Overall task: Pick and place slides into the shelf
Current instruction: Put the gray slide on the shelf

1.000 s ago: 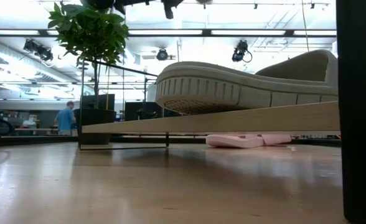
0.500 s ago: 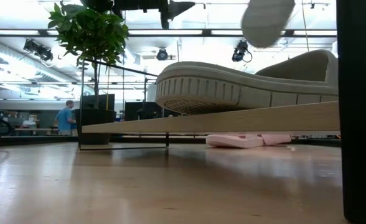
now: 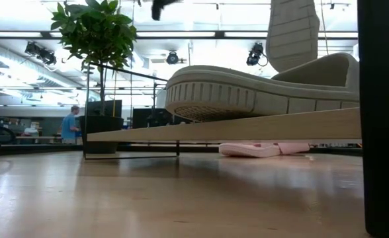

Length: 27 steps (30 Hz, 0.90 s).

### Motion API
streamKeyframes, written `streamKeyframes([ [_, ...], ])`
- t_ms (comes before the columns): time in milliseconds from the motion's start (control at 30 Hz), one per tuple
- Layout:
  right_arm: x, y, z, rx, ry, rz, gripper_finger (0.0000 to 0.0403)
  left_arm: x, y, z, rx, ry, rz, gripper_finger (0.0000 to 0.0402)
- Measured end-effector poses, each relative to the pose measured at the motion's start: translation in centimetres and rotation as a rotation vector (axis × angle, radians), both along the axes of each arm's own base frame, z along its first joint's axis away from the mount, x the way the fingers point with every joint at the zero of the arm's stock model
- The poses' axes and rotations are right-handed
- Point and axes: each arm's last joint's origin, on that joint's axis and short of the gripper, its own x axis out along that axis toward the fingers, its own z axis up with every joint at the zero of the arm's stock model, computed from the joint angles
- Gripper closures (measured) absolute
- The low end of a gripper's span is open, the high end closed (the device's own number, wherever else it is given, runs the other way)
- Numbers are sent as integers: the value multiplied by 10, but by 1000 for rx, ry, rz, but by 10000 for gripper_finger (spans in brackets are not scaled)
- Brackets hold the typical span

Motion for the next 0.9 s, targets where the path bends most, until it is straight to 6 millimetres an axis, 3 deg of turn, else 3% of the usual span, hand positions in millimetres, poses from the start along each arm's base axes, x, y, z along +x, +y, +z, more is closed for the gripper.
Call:
streamKeyframes([
  [200, 30, 1, -11, -14, 87, -46, 345, -23, -40, 12, -20, 38, -124, 263],
  [333, 56, 7, -19, 1, 116, -73, 345, -40, -58, 10, -31, 144, -167, 284],
  [533, 103, 27, -35, 25, 113, -115, 345, -64, -68, 1, 9, 315, -169, 313],
  [733, 143, 48, -63, 65, 149, -242, 345, -89, -73, 1, 45, 394, -196, 333],
  [900, 173, 70, -65, 74, 156, -310, 346, -110, -75, 3, 87, 416, -209, 345],
])
